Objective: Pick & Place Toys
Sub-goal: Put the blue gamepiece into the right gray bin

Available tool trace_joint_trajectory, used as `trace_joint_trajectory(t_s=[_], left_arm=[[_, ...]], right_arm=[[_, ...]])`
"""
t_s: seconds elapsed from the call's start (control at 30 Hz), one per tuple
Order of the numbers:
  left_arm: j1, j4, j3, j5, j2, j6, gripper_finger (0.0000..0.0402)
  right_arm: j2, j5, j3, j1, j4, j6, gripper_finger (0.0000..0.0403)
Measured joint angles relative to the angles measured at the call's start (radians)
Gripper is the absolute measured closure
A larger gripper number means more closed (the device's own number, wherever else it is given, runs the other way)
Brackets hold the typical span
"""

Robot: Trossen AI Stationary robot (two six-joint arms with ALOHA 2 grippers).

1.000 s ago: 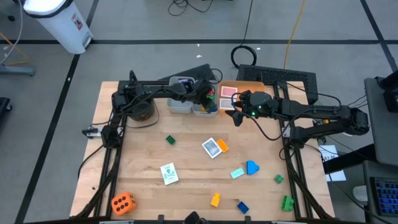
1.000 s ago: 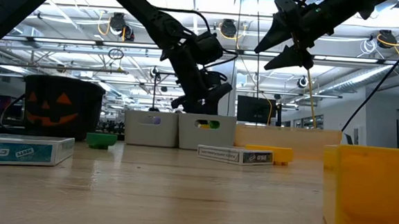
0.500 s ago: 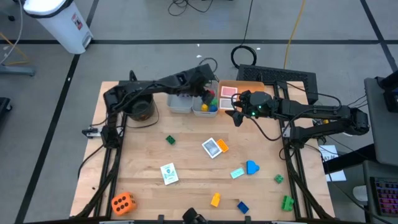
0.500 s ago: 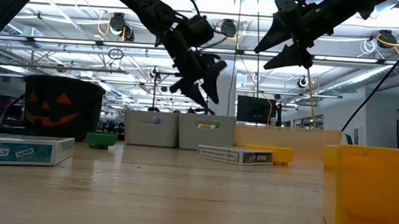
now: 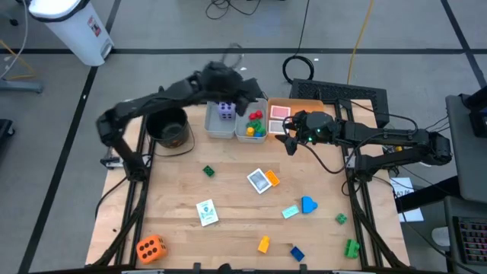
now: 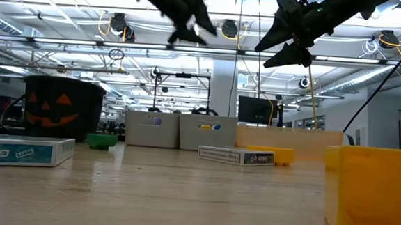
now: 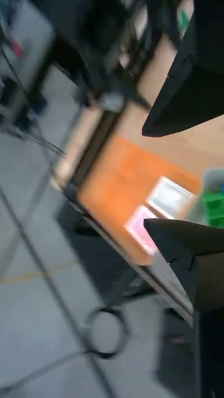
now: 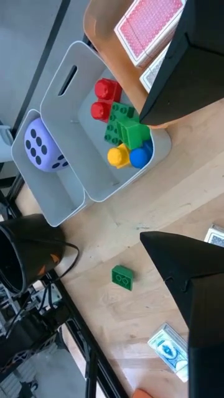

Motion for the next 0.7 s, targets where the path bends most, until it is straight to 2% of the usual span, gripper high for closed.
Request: trace_joint_trajectory(t_s=[0.3, 0.4, 0.57, 0.7], left_arm=[[0.003, -0.048, 0.001, 0.120, -0.286, 0.076, 0.0167], [0.003, -0.166, 0.001, 0.166, -0.362, 0.110, 0.0167], [0.002, -0.470, -0.001, 0.165, -0.447, 0.143, 0.0167], [-0.011, -0.594, -0.056, 0.161, -0.500, 0.144, 0.0167]], right_arm=[[0.000, -0.003, 0.000, 0.001, 0.000, 0.034, 0.0119], [0.000, -0.003, 0.000, 0.001, 0.000, 0.079, 0.0119], [0.000, -0.003, 0.000, 0.001, 0.016, 0.093, 0.0119], [0.000, 0.001, 0.000, 0.001, 0.069, 0.094, 0.0119]])
